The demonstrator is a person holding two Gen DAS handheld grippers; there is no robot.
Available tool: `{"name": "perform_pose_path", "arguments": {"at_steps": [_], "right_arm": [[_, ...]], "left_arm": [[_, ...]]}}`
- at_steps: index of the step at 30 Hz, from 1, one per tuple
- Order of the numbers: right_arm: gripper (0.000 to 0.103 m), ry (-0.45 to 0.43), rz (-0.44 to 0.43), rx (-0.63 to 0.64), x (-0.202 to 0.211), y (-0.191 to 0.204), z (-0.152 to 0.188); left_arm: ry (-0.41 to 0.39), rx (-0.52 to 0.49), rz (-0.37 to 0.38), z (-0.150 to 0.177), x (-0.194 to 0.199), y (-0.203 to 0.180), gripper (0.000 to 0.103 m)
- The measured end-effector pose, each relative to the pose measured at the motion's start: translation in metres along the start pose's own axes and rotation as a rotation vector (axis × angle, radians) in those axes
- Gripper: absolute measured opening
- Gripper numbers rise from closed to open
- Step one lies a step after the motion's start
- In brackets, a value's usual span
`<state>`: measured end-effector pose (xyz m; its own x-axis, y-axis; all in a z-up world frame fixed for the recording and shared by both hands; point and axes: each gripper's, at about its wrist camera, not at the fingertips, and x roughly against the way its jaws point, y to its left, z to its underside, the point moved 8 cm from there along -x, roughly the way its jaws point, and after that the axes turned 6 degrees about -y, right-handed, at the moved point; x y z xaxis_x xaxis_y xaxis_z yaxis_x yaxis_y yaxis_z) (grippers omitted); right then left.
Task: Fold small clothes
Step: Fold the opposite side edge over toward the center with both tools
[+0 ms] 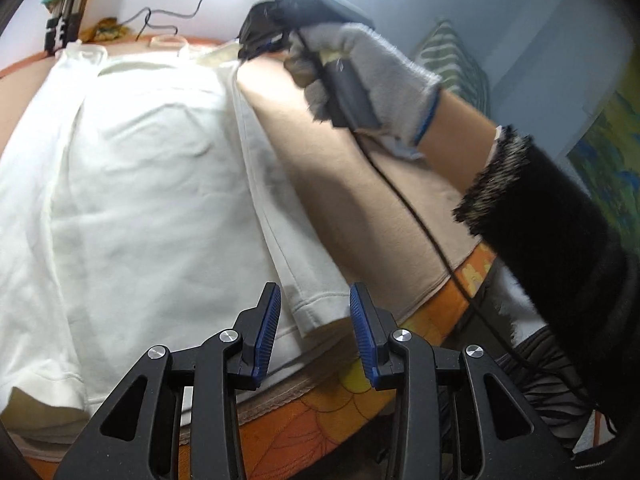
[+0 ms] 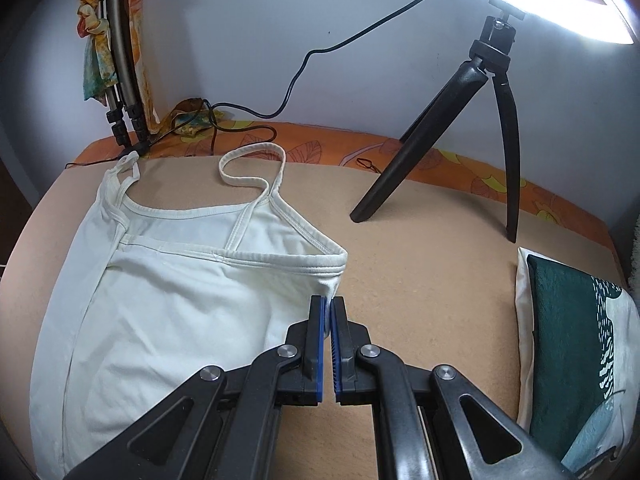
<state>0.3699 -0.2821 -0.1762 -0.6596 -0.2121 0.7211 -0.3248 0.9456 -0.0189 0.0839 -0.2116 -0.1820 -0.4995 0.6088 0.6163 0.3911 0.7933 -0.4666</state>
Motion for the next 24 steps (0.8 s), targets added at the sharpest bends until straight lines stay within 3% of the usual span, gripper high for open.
{"name": "perform_pose_path", "arguments": {"at_steps": [9, 10, 11, 12, 16, 24], "right_arm": [[0.001, -0.015, -0.004, 0.013, 0.003, 0.007, 0.000], [0.001, -0.016, -0.004, 0.011, 0.004, 0.006, -0.001], [0.001, -0.016, -0.005, 0.008, 0.003, 0.006, -0.001], [0.001, -0.017, -0.008, 0.003, 0.004, 0.007, -0.002], [0.001, -0.023, -0.016, 0.000, 0.006, 0.011, -0.005], [0.001, -0.052, -0.052, -0.013, 0.014, 0.026, -0.017]], "left_arm": [[-0.009, 0.055, 0.016, -0.003, -0.006, 0.002, 0.031], [-0.018, 0.053, 0.010, -0.003, -0.004, 0.002, 0.025], [-0.023, 0.048, 0.012, -0.003, -0.005, 0.001, 0.006], [-0.027, 0.035, 0.011, -0.003, -0.004, -0.001, 0.002], [-0.055, -0.031, 0.009, -0.005, 0.003, -0.012, 0.002], [-0.121, -0.069, -0.037, -0.009, 0.027, -0.010, 0.003]]}}
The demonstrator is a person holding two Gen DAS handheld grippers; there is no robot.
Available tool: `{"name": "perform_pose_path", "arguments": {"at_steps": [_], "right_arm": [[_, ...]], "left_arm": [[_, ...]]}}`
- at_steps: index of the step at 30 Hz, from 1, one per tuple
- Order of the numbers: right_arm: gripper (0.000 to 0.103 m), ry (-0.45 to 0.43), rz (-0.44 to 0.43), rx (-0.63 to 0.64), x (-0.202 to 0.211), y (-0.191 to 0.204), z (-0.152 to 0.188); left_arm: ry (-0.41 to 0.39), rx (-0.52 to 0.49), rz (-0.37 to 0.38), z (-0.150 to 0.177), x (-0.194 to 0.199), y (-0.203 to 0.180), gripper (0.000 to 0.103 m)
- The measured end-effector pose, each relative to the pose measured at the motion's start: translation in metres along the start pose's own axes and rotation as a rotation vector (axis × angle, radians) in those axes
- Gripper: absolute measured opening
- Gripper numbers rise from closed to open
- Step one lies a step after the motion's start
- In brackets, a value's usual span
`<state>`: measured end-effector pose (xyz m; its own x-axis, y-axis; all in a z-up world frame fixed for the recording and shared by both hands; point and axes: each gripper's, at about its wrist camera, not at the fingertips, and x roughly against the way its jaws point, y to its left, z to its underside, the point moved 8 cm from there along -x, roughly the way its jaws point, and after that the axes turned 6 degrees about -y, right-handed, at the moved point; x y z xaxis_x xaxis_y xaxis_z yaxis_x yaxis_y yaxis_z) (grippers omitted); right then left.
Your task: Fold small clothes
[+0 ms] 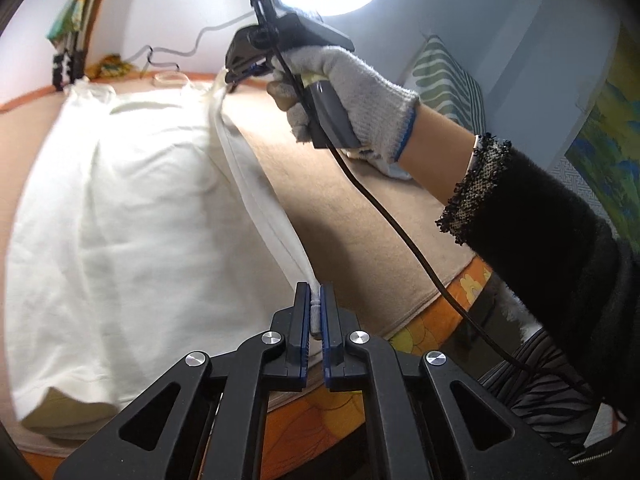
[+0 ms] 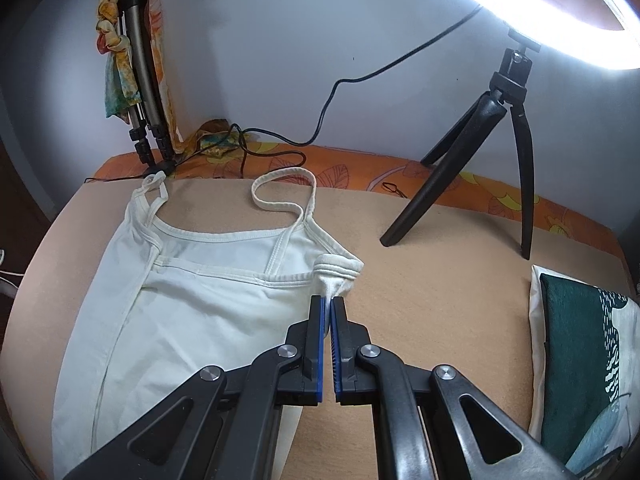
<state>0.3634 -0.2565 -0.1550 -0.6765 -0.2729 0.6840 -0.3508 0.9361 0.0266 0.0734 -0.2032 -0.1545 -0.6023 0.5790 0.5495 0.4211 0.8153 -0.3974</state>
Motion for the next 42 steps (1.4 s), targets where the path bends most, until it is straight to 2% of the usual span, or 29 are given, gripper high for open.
{"name": "perform_pose_path", "arguments": {"at_steps": [6, 18, 29, 30, 31, 32, 33, 36, 40, 42], "right_arm": [[0.000, -0.019, -0.039, 0.014, 0.000, 0.032, -0.014], [0.000, 0.006, -0.086, 0.133, -0.025, 0.120, -0.020], [0.000, 0.032, -0.099, 0.146, -0.045, 0.145, -0.018], [0.002, 0.039, -0.112, 0.139, -0.046, 0.145, -0.019], [0.008, 0.053, -0.136, 0.130, -0.045, 0.144, -0.019], [0.030, 0.075, -0.160, 0.122, -0.044, 0.143, -0.020], [0.039, 0.096, -0.173, 0.124, -0.042, 0.142, -0.020], [0.038, 0.106, -0.129, 0.148, -0.039, 0.133, -0.020], [0.038, 0.159, -0.122, 0.121, -0.050, 0.126, -0.008], [0.029, 0.171, -0.090, 0.150, -0.056, 0.125, -0.001]], "left_arm": [[-0.039, -0.022, -0.054, -0.004, 0.020, 0.009, 0.003], [-0.024, 0.011, -0.138, 0.012, 0.033, 0.040, 0.003], [-0.013, 0.004, -0.176, 0.022, 0.041, 0.054, 0.003], [-0.008, 0.017, -0.175, 0.024, 0.041, 0.057, 0.003], [-0.006, 0.030, -0.175, 0.024, 0.041, 0.059, 0.003], [-0.006, 0.035, -0.178, 0.025, 0.041, 0.061, 0.003], [-0.004, 0.039, -0.180, 0.026, 0.041, 0.062, 0.003], [0.000, 0.057, -0.177, 0.027, 0.041, 0.064, 0.003], [0.007, 0.058, -0.171, 0.026, 0.038, 0.062, 0.003], [0.010, 0.051, -0.171, 0.025, 0.036, 0.062, 0.003]]}}
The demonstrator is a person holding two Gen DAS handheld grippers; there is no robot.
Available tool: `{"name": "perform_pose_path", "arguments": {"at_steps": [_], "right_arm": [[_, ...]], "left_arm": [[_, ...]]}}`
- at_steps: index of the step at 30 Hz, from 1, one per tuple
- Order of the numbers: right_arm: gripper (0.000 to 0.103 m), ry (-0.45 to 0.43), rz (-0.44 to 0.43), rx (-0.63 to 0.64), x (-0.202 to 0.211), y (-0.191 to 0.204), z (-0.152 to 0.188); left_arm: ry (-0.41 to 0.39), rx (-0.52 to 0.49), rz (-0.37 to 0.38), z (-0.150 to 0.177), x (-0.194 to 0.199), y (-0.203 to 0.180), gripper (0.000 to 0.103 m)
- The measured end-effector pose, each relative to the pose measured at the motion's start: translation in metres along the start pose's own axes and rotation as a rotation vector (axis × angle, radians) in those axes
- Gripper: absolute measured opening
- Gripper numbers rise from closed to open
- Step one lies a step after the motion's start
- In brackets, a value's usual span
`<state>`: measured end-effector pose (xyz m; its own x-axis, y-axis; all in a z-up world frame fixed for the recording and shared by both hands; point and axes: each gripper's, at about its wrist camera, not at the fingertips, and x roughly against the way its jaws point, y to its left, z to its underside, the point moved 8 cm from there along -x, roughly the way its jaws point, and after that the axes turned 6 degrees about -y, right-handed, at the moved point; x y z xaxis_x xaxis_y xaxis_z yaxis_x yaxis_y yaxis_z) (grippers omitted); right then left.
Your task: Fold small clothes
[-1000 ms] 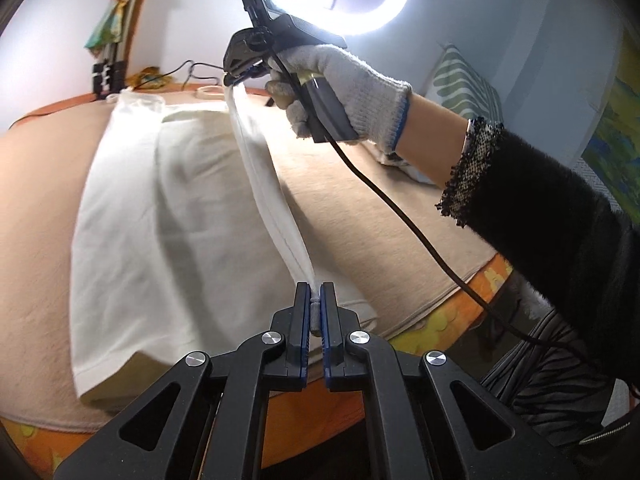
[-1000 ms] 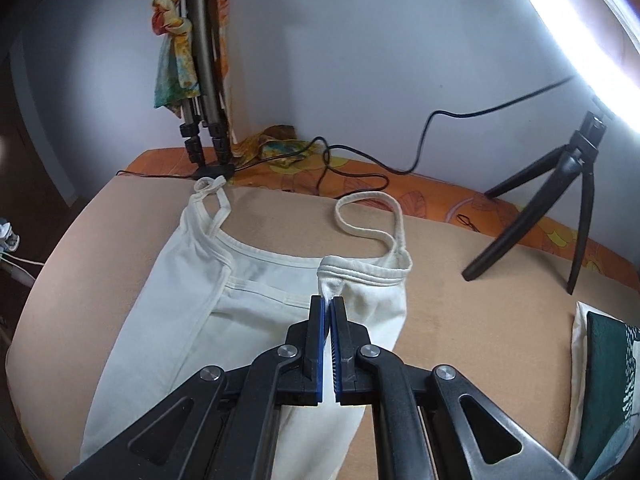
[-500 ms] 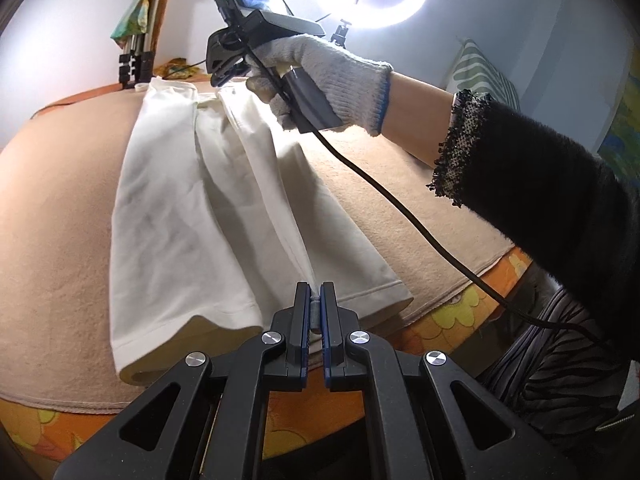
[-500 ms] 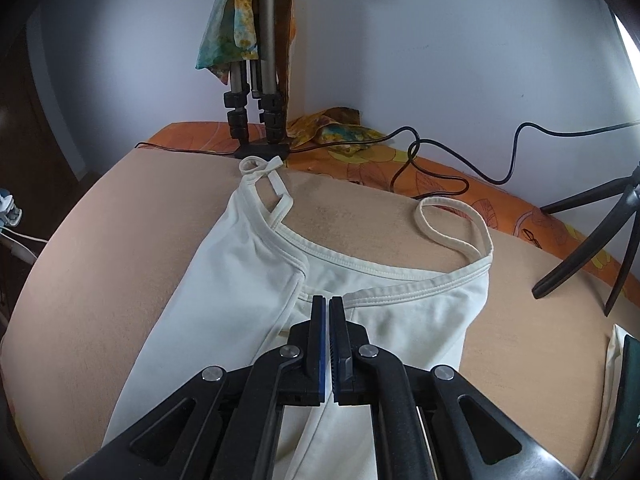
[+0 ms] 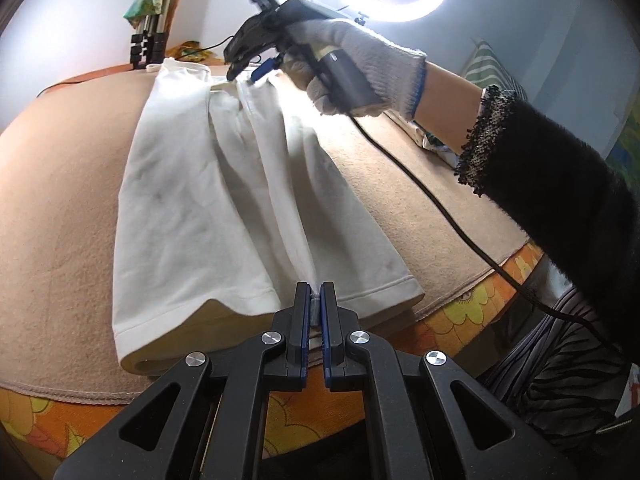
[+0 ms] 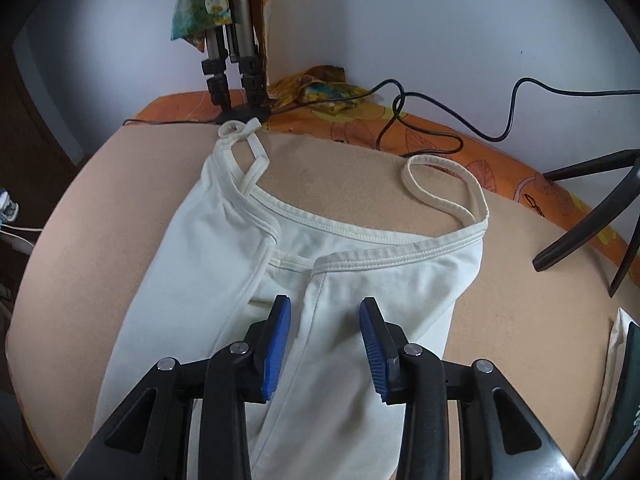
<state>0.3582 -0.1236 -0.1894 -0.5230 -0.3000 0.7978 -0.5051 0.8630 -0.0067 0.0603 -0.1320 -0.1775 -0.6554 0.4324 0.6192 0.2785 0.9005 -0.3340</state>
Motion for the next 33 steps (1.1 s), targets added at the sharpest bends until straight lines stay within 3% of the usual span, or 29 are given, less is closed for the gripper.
{"name": "perform_pose_path", "arguments": {"at_steps": [1, 3, 5, 12, 20, 23, 24, 26, 28, 30, 33], "right_arm": [[0.026, 0.003, 0.009, 0.006, -0.002, 0.000, 0.001], [0.007, 0.005, 0.025, 0.001, -0.005, -0.003, 0.002], [0.001, -0.005, 0.018, -0.018, -0.002, -0.006, 0.001], [0.000, -0.082, -0.044, -0.098, 0.016, -0.007, -0.014], [0.000, -0.054, -0.040, -0.067, -0.008, 0.015, -0.011], [0.008, -0.055, -0.049, -0.057, -0.009, 0.020, -0.011], [0.022, -0.064, -0.062, -0.068, -0.005, 0.020, -0.011], [0.030, -0.092, -0.092, -0.090, 0.011, 0.017, -0.013], [0.030, -0.144, -0.110, -0.094, 0.037, 0.013, -0.017], [0.030, -0.177, -0.119, -0.096, 0.068, 0.008, -0.013], [0.030, -0.192, -0.112, -0.089, 0.110, 0.001, 0.004]], "left_arm": [[0.002, 0.000, 0.001, 0.000, 0.000, 0.000, 0.003], [0.004, 0.000, 0.002, -0.001, -0.002, 0.001, 0.003], [0.000, -0.001, 0.001, -0.003, 0.000, 0.002, 0.003], [-0.023, -0.006, -0.016, -0.003, 0.008, 0.006, 0.003], [-0.013, -0.002, -0.039, 0.002, 0.010, 0.012, 0.003], [0.005, -0.004, -0.036, 0.005, 0.011, 0.010, 0.006], [0.008, -0.003, -0.037, 0.006, 0.013, 0.009, 0.009], [0.000, -0.009, -0.028, 0.006, 0.020, 0.006, 0.011], [-0.017, -0.015, -0.005, 0.005, 0.029, 0.002, 0.012], [-0.037, -0.024, 0.010, 0.005, 0.042, -0.001, 0.023], [-0.069, -0.029, 0.017, 0.003, 0.060, 0.001, 0.028]]}}
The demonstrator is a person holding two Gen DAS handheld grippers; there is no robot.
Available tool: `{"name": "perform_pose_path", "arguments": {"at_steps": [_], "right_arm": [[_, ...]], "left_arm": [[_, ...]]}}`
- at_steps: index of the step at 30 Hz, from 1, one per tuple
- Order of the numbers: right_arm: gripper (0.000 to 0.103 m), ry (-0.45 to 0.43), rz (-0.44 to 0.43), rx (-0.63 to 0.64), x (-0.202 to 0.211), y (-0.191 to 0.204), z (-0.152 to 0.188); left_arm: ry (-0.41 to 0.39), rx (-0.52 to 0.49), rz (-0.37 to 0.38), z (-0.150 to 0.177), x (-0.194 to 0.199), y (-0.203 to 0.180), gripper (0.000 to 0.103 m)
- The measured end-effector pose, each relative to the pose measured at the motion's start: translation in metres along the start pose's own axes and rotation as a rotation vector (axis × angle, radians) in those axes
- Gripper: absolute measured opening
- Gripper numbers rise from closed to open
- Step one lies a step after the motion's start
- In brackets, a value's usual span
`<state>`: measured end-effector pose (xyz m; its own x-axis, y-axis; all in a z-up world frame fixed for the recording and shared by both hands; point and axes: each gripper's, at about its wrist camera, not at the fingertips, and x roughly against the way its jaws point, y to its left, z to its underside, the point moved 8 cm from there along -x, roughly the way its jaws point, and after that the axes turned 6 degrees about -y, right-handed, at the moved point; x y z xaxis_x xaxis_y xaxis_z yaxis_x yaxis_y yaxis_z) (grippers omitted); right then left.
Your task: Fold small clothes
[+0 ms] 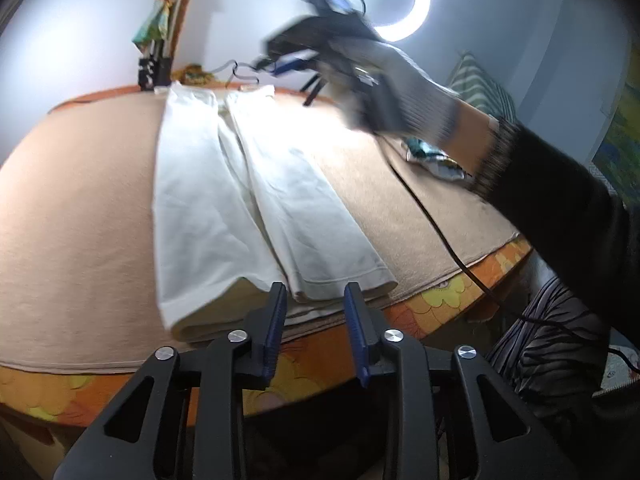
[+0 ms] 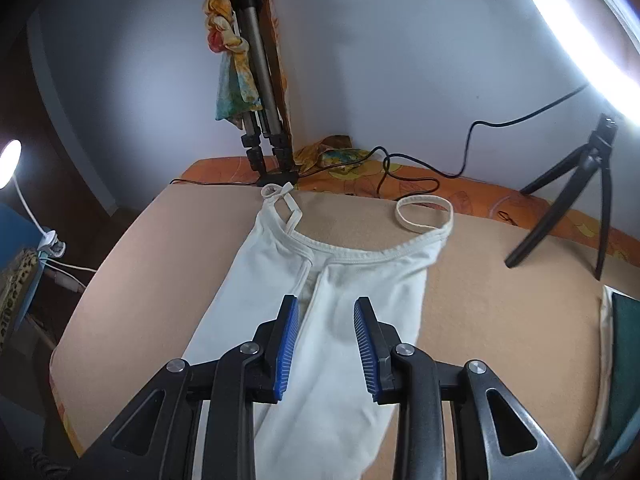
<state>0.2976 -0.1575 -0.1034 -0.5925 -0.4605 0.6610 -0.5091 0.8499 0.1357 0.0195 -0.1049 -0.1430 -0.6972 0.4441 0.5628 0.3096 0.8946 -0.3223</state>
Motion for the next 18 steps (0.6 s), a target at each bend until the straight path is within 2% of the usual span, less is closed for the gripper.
{"name": "perform_pose_path", "arguments": {"at_steps": [2, 6, 10, 14, 16, 18], "right_arm": [[0.030, 0.009, -0.006, -0.006, 0.025, -0.003, 0.014], [0.031, 0.070, -0.032, -0.014, 0.069, -0.003, 0.073], [0.031, 0.164, -0.056, -0.004, 0.089, 0.007, 0.141], [0.031, 0.198, -0.078, -0.014, 0.099, 0.016, 0.193], [0.031, 0.200, -0.068, -0.010, 0.101, 0.019, 0.208], [0.031, 0.197, -0.054, 0.001, 0.102, 0.019, 0.216]], "left_arm": [[-0.003, -0.003, -0.005, -0.004, 0.007, 0.007, 0.029], [-0.007, 0.031, -0.052, -0.013, 0.017, 0.038, 0.029], [0.051, 0.055, -0.086, -0.014, 0.014, 0.067, 0.029], [0.073, 0.084, -0.088, -0.014, -0.002, 0.077, 0.029], [0.090, 0.056, -0.083, -0.013, -0.012, 0.071, 0.029], [0.117, -0.026, -0.087, -0.010, -0.024, 0.058, 0.029]]}}
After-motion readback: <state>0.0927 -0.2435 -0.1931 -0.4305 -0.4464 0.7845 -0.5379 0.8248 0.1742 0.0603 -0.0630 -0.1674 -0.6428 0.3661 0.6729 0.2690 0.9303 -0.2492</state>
